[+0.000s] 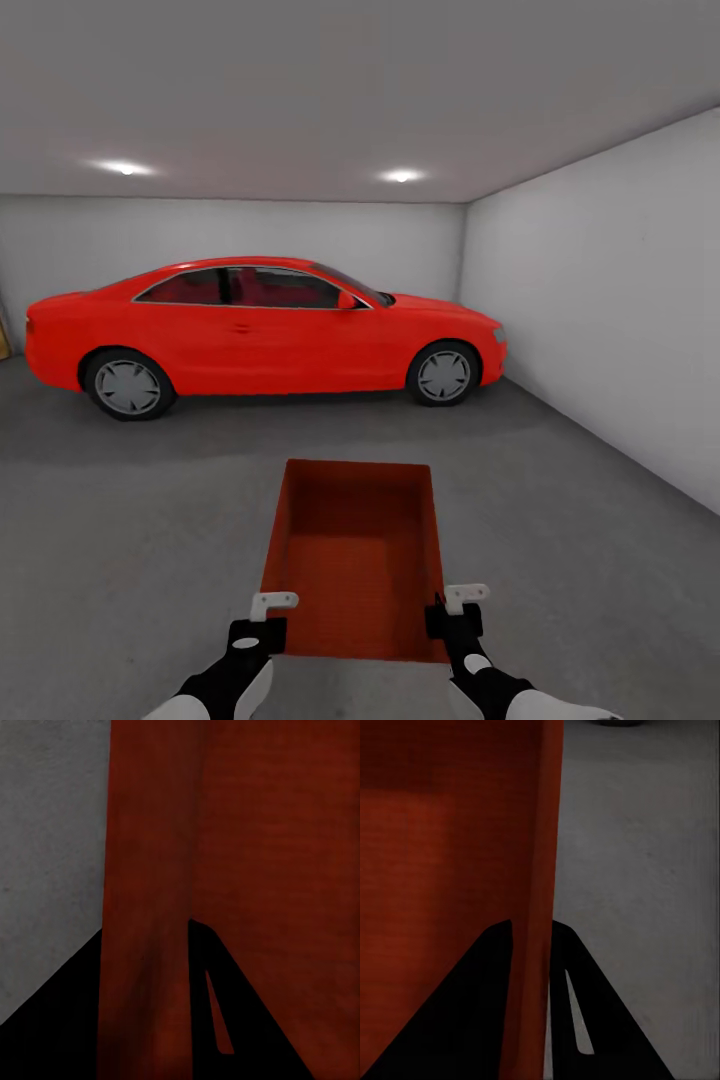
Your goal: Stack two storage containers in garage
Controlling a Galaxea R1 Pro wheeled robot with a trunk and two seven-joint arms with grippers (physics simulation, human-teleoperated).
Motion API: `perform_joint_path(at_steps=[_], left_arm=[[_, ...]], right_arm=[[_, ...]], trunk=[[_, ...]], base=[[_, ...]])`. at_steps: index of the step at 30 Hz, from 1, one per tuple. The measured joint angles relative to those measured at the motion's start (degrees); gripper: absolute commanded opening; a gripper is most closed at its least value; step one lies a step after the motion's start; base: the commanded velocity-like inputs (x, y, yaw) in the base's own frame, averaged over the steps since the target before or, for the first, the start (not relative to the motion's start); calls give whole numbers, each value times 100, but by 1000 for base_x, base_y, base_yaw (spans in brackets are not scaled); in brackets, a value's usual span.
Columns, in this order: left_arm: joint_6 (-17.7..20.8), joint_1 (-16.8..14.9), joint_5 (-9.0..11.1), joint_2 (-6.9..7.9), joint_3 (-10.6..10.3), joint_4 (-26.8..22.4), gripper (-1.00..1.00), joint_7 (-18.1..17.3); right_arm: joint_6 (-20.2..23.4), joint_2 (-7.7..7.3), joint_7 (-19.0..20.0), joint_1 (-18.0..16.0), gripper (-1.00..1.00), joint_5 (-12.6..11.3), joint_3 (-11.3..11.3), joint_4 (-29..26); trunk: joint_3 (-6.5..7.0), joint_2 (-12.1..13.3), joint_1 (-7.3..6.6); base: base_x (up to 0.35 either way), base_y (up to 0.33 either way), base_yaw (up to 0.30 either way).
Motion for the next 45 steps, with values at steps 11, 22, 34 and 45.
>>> perform_joint_path(at_steps=[11, 22, 34, 45], left_arm=[[0, 0, 1, 0, -3, 1, -100, 0], [0, 0, 1, 0, -3, 0, -100, 0], [0, 0, 1, 0, -2, 0, -100, 0], [5, 0, 3, -1, 1, 4, -100, 0]], right_arm=[[-4, -1, 5, 0, -100, -9, 4, 4], [-3, -2, 4, 1, -100, -20, 15, 0], [-2, 0, 1, 0, -100, -17, 15, 2], [6, -2, 10, 0, -100, -34, 28, 3]], trunk=[[0, 0, 0], [0, 0, 0], [0, 0, 0], [0, 0, 0]], base=[[321, 0, -282], [321, 0, -282], [321, 0, -282], [321, 0, -282]])
